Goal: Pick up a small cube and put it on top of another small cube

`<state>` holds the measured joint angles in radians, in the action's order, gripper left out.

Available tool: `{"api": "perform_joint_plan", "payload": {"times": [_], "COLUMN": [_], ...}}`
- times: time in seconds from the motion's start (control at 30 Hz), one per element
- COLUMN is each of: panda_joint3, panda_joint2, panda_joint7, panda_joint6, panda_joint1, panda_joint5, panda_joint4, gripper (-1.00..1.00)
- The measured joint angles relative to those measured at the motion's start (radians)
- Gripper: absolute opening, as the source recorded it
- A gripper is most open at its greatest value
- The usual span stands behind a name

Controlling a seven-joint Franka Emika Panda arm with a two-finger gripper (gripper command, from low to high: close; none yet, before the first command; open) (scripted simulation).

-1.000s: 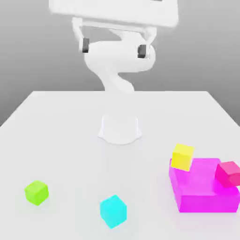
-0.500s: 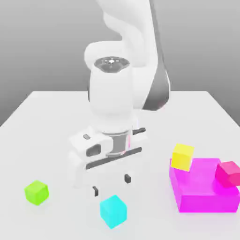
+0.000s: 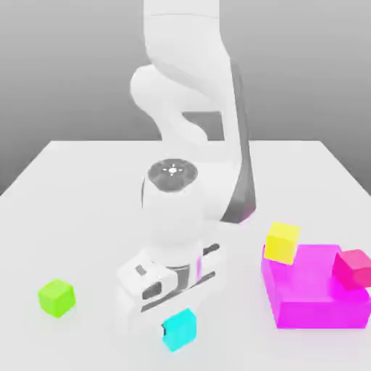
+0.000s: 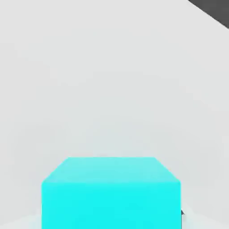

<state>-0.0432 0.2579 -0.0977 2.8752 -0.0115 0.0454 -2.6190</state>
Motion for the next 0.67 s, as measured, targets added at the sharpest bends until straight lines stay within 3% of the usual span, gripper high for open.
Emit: {"api": "perform_joint_plan", "payload": {"times": [0.17, 0.37, 0.53, 0.57, 0.67], "panda_joint3": [-0.072, -0.234, -0.197, -0.181, -0.181], "panda_joint2": [-0.139, -0.233, -0.102, -0.068, -0.068], "panda_joint7": [-0.054, -0.18, -0.13, -0.113, -0.113], "panda_joint6": [-0.12, -0.22, -0.103, -0.072, -0.072], "panda_joint1": [0.049, 0.312, 0.354, 0.365, 0.365], "panda_joint5": [-0.025, -0.038, 0.06, 0.084, 0.084], "panda_joint4": [-0.019, -0.013, -0.004, -0.002, -0.002], "gripper": [-1.0, -1.0, -1.0, 1.0, 1.0]}}
